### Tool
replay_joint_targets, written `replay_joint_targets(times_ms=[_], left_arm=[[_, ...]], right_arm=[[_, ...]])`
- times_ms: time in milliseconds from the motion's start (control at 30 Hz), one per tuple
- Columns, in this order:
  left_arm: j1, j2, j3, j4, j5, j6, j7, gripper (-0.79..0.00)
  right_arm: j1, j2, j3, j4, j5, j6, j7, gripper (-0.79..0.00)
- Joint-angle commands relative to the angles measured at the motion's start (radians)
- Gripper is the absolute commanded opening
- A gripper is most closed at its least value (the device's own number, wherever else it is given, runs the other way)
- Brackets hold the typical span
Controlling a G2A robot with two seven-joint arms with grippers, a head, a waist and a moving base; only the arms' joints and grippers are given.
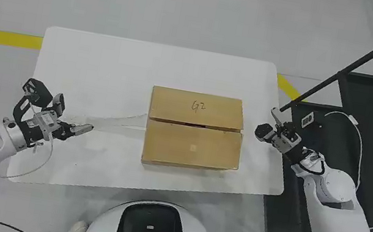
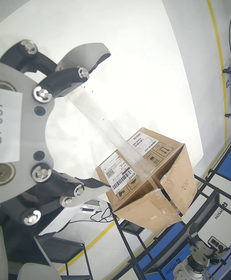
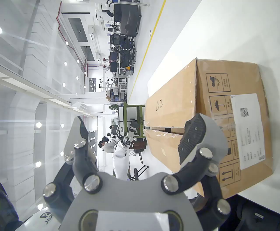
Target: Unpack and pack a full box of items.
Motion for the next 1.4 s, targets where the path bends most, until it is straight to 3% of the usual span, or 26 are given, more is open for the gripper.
replay_joint_targets(times_ms=[0, 333, 567, 767, 1033, 1367], left_arm=[[0.000, 0.000, 0.000, 0.000, 0.000, 0.000, 0.000, 0.000], [-0.021, 0.002, 0.031, 0.001, 0.006, -0.005, 0.010, 0.000], [-0.134, 0.017, 0.122, 0.111, -0.228, -0.020, -0.138, 0.000], [-0.264, 0.034, 0.206, 0.201, -0.505, 0.065, -0.363, 0.000], [-0.391, 0.050, 0.348, 0.309, -0.786, 0.198, -0.496, 0.000], [-0.510, 0.045, 0.511, 0.438, -1.043, 0.285, -0.582, 0.000]], right_arm=[[0.000, 0.000, 0.000, 0.000, 0.000, 0.000, 0.000, -0.001], [0.001, 0.000, -0.007, -0.013, -0.022, 0.000, 0.010, 0.000], [0.023, 0.004, -0.004, 0.014, -0.016, -0.031, 0.129, 0.000], [0.051, 0.009, 0.006, 0.055, -0.027, -0.108, 0.237, 0.000], [0.103, 0.010, -0.008, 0.107, -0.053, -0.184, 0.289, 0.000], [0.144, 0.018, -0.056, 0.169, -0.196, -0.331, 0.417, 0.000]])
